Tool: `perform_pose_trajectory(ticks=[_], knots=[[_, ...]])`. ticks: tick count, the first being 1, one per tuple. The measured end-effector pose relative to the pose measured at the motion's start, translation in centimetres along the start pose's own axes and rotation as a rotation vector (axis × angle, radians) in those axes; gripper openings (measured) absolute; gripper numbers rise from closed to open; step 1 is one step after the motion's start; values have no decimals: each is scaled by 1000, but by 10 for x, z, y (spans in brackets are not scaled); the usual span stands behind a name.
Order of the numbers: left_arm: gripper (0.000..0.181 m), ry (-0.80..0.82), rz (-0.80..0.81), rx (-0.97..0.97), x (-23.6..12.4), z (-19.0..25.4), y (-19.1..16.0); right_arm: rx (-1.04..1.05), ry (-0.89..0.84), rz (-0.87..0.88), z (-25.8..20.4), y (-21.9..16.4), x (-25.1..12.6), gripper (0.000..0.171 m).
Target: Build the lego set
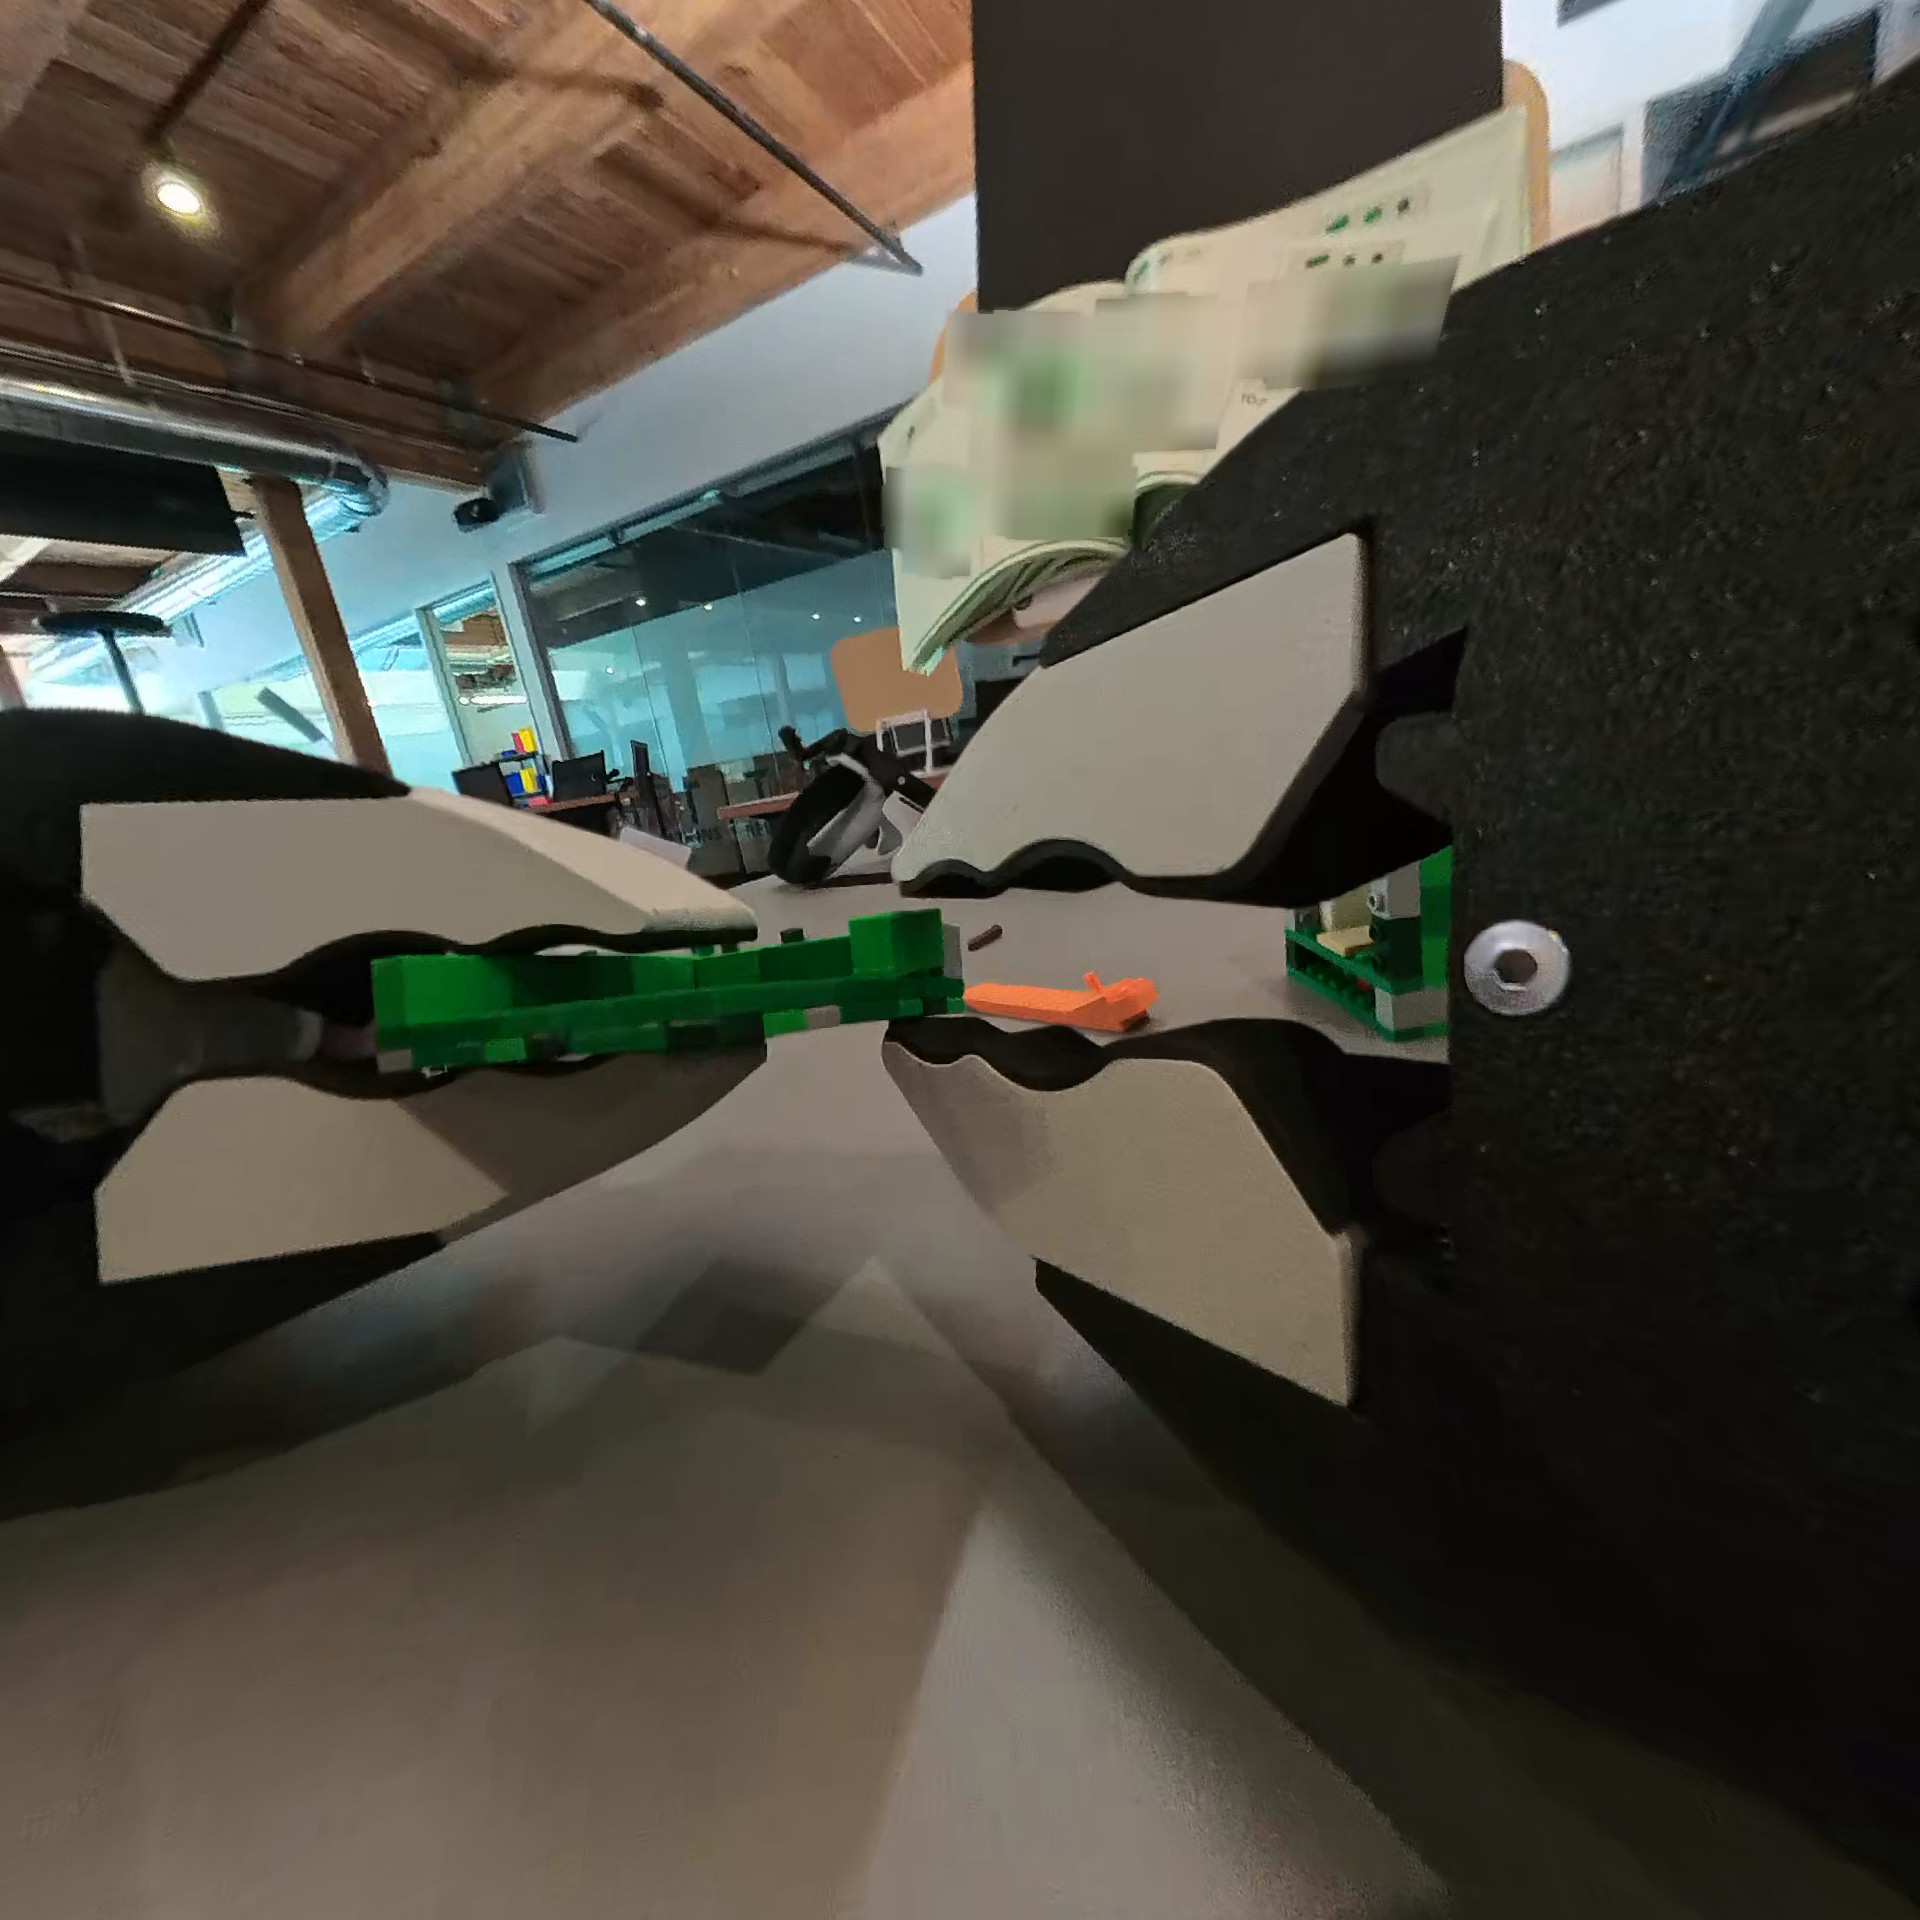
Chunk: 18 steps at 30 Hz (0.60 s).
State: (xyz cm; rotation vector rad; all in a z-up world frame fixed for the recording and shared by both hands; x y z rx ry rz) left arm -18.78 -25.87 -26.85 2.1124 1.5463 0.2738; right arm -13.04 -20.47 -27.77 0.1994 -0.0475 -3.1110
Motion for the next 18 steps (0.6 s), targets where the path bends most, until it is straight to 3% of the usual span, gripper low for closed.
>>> perform_pose_trajectory(ticks=[6, 12, 15, 18], knots=[[17, 8, 12, 40, -1, 1, 3, -26, 58, 0, 0, 1, -1, 17], [17, -25, 0, 72, -1, 7, 0, -212, 82, -62, -6, 4, -2, 17], [17, 7, 8, 11, -1, 0, 0, -34, 47, -23, 1, 3, -2, 17], [17, 2, -1, 8, -1, 0, -2, 25, -4, 10, 10, 0, -4, 39]])
Point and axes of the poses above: each gripper's, where its closed fingertips meet, x out along the fingers, y out of its top, z = x × y across the jaws, the point moved 4 cm from there along -x, back along the fingers, and after that the axes turned 14 degrees about -x, right-handed, at the moved point
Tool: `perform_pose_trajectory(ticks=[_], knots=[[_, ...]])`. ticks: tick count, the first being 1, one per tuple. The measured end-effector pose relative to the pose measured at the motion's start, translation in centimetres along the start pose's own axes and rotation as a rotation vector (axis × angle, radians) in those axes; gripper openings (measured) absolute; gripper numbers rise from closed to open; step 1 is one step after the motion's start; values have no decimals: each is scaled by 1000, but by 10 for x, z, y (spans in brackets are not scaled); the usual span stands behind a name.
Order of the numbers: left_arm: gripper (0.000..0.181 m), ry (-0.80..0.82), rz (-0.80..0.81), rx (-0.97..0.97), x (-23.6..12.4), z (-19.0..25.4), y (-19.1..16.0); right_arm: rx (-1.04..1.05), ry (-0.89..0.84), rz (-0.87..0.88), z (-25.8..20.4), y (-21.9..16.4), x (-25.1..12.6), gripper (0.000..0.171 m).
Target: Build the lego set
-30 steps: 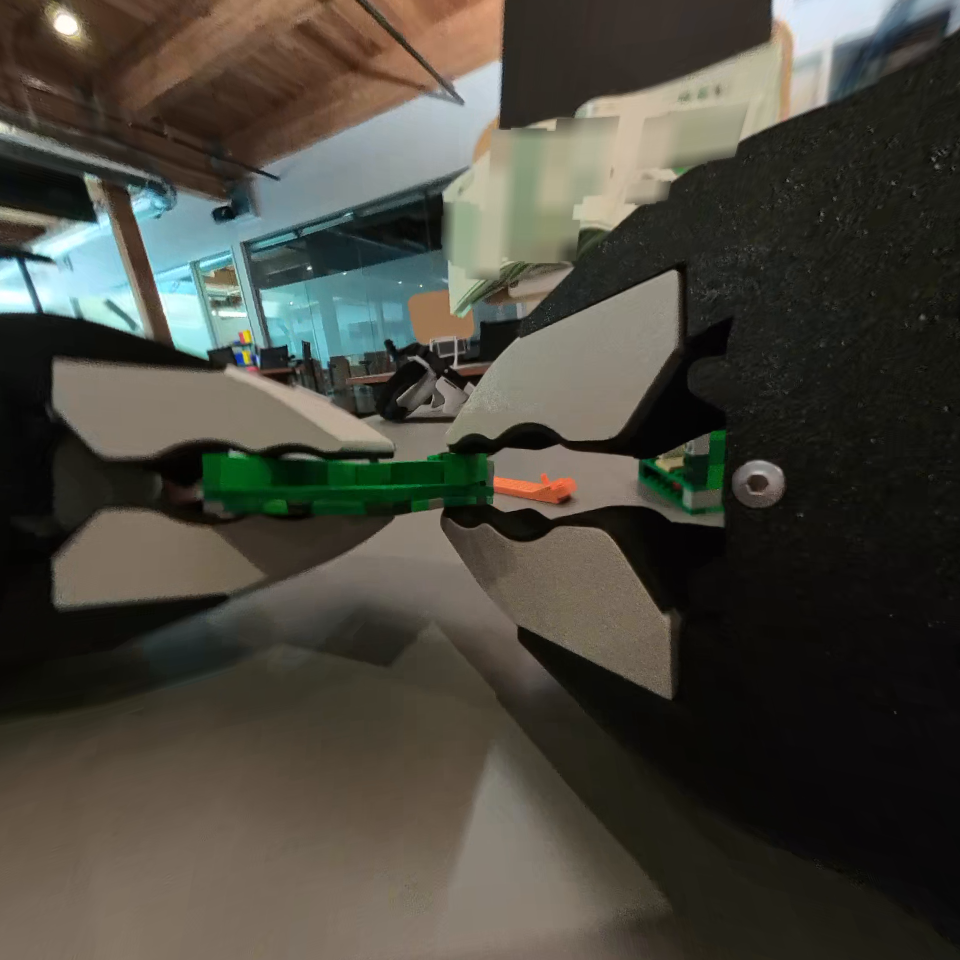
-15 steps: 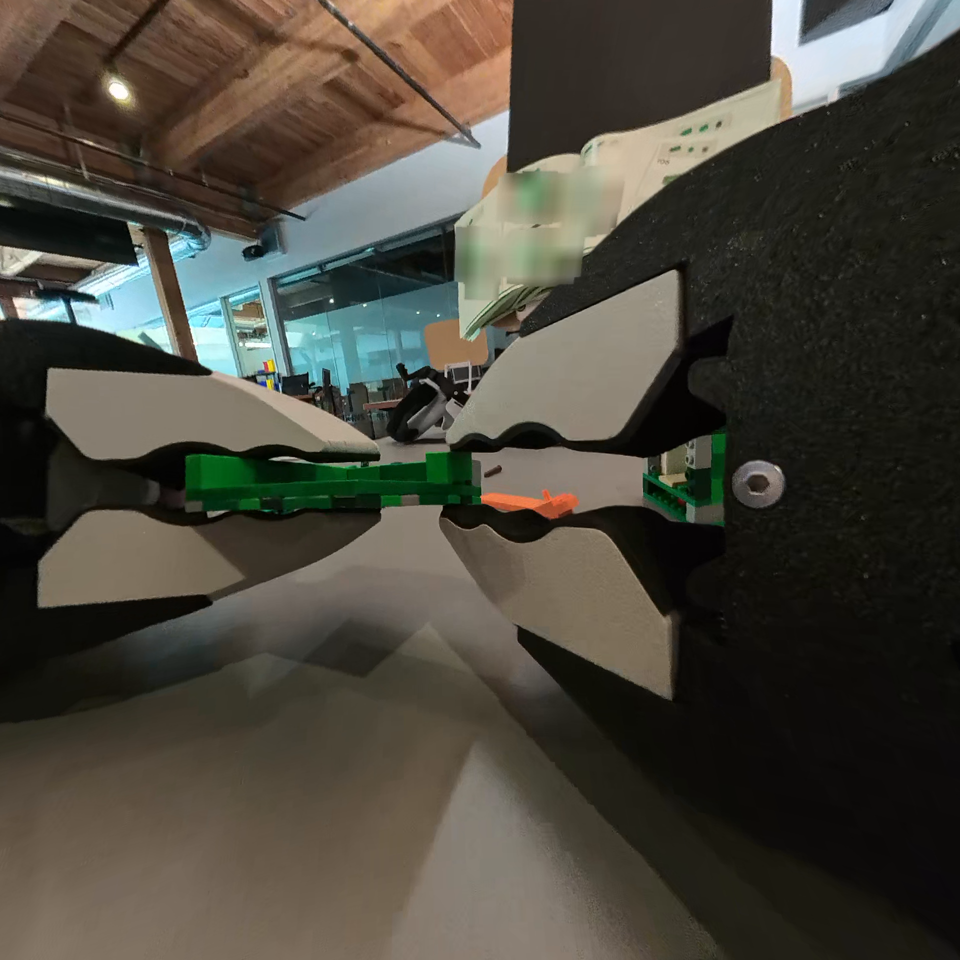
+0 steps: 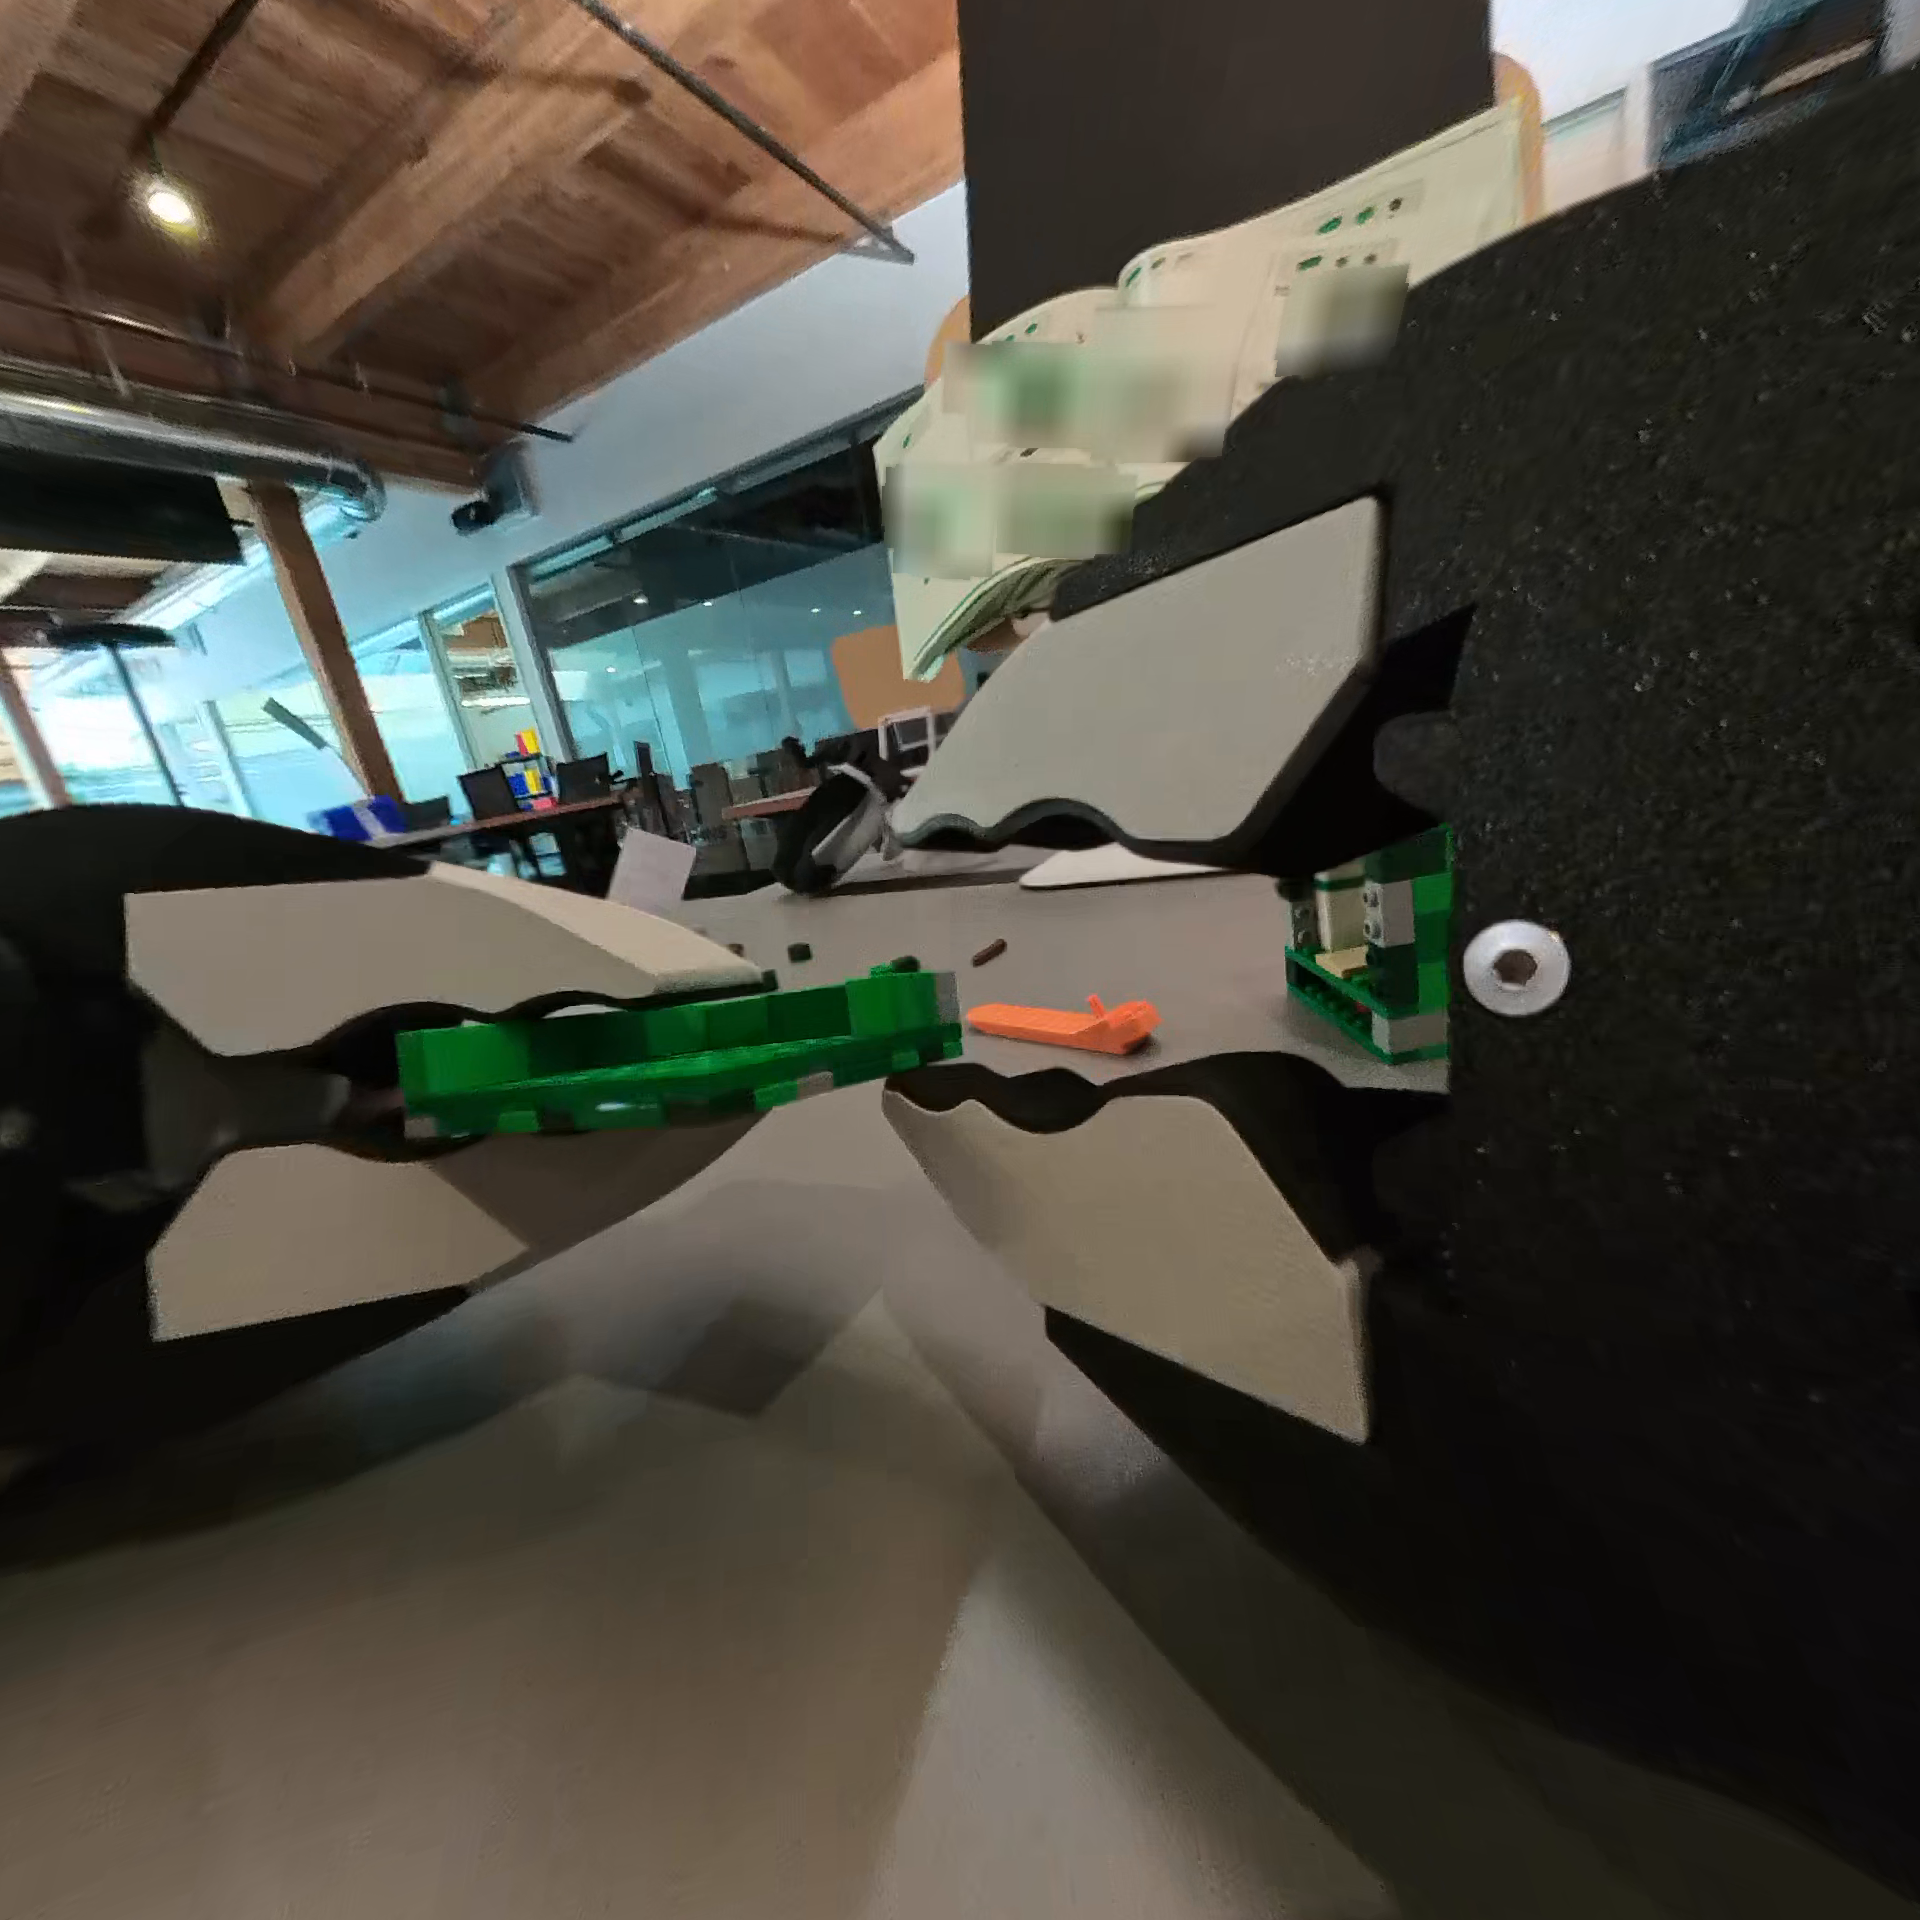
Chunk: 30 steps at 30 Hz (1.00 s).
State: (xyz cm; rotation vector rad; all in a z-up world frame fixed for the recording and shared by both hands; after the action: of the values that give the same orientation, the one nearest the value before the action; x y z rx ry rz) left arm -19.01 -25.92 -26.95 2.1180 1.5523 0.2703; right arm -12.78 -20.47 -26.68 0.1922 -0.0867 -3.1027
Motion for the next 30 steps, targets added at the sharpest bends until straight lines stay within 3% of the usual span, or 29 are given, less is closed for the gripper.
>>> perform_pose_trajectory(ticks=[3, 5, 10, 13, 18, 22, 30], knots=[[17, -6, 3, 13, 0, 2, 1, -45, -8, 35, -5, 5, -1, 32], [17, 6, 12, 13, -1, 0, 2, -102, -8, 35, -9, 6, 0, 17], [17, -4, -17, 23, 0, 2, -3, -104, 29, 9, -11, 3, 4, 17], [17, 1, -50, 26, 3, 1, -8, -4, 12, 15, -14, -1, 6, 17], [17, 81, -113, 14, 1, -15, -27, 231, -12, -10, -7, -23, -3, 39], [17, 116, -145, 28, -1, -21, -34, 411, -80, 41, 10, -32, -5, 37], [17, 111, -186, 27, -3, -22, -39, 644, -89, 129, 23, -39, -10, 18]])
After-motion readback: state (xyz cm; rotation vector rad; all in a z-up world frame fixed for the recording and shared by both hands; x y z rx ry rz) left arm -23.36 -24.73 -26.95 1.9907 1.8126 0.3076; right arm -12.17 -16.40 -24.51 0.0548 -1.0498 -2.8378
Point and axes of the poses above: each gripper's, where its closed fingertips meet, x out along the fingers, y out of its top, z = x × y across the jaws, the point moved 4 cm from there along -x, back along the fingers, and after that the axes turned 14 degrees about -x, right-handed, at the moved point
